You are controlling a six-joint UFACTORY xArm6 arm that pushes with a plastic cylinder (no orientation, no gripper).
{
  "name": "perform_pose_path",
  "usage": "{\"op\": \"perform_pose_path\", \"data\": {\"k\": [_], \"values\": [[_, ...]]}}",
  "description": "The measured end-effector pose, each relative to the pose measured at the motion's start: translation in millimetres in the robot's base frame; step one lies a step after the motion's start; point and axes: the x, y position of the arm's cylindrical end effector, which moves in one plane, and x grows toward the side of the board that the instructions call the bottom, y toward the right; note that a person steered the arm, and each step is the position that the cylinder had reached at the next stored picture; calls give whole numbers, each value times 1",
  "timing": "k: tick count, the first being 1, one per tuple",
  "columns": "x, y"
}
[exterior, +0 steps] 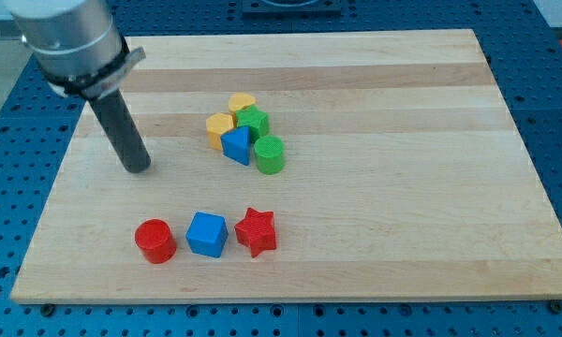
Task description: Move the yellow hexagon close to the red circle
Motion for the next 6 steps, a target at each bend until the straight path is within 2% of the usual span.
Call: {"op": "perform_pose_path", "data": {"k": [1, 2, 3, 5, 6], "values": [[-48, -4], [-86, 36], [-83, 89], [-49, 85], [-63, 96]]}}
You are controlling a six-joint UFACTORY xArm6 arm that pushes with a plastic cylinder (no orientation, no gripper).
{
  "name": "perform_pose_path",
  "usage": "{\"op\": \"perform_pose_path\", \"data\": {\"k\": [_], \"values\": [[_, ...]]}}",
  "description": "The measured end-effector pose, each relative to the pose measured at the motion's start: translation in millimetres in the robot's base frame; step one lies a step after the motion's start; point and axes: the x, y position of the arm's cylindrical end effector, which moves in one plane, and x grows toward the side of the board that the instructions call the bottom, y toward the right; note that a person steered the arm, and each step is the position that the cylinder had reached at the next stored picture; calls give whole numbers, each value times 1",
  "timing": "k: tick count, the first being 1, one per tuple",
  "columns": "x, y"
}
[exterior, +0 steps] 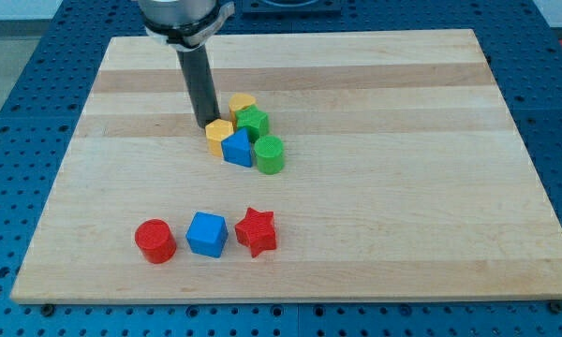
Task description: Move the yellow hexagon close to the red circle
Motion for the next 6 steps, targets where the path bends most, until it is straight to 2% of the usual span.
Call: {"op": "perform_pose_path", "data": {"k": [1, 2, 3, 5, 6], "values": [[5, 23], [34, 12], [41, -23], [39, 19], [59, 5]]}}
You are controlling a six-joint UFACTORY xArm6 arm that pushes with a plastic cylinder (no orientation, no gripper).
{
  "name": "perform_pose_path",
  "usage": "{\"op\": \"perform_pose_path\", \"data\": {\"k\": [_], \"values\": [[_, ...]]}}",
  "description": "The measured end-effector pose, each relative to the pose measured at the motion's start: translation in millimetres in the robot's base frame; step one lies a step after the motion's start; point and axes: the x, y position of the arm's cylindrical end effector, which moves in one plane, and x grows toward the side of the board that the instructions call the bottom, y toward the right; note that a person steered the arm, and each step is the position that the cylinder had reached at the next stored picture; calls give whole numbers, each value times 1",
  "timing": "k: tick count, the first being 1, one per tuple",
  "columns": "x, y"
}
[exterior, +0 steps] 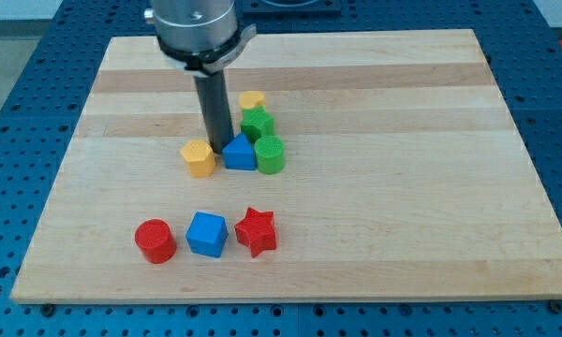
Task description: Move the yellow hexagon close to the red circle
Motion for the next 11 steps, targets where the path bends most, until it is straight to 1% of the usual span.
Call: {"op": "perform_pose_path", "data": {"k": [1, 2, 3, 4, 5, 6, 7, 8, 9, 10, 11], "values": [[21, -41], [24, -32], [24, -1], [35, -20], [52, -82], [56, -104], [35, -96], [26, -130], [59, -146], [96, -145], [102, -149]]}}
